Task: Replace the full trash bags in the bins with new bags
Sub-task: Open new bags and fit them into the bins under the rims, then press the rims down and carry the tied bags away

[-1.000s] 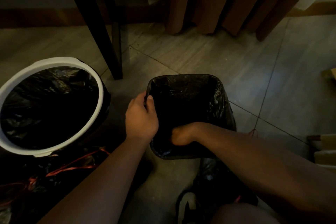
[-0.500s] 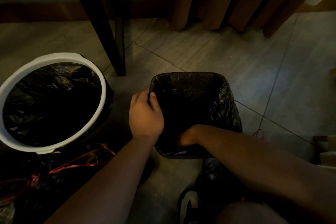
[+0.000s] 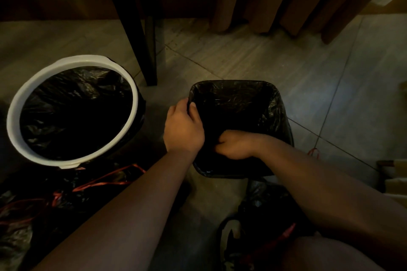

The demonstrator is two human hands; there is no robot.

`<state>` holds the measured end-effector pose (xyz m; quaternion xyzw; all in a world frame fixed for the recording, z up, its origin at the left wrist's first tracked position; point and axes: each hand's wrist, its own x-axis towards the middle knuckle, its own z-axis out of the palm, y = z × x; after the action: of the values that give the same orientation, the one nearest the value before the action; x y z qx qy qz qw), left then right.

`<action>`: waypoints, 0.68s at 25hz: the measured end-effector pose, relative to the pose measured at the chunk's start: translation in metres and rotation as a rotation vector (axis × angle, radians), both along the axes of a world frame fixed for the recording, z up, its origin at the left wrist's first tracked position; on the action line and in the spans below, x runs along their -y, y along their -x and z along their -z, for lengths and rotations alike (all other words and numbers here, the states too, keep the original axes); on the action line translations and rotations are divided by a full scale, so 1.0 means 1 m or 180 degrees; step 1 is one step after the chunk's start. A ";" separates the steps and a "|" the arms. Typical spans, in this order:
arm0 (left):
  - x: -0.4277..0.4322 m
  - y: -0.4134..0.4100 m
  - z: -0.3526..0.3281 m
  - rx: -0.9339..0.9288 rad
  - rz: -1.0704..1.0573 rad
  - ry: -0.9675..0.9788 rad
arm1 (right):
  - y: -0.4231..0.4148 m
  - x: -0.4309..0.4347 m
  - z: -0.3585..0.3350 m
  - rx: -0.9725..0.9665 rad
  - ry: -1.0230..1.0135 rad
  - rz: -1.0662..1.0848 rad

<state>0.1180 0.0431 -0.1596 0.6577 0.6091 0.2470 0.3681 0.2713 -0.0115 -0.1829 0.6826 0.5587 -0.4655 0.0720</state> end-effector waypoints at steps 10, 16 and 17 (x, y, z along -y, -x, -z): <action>-0.014 0.040 -0.011 -0.0307 0.0763 0.0725 | 0.001 0.028 -0.022 -0.0155 -0.0386 0.0578; -0.008 0.040 -0.003 0.0058 0.0481 0.1032 | -0.001 0.038 -0.011 -0.0103 -0.0478 0.0483; -0.009 0.039 -0.007 0.0032 0.0452 0.1082 | -0.002 0.039 -0.012 -0.0131 -0.0531 0.0492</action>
<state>0.0795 0.0520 -0.1528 0.6261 0.5922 0.1172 0.4935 0.2735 -0.0508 -0.1709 0.7176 0.5425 -0.4356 -0.0326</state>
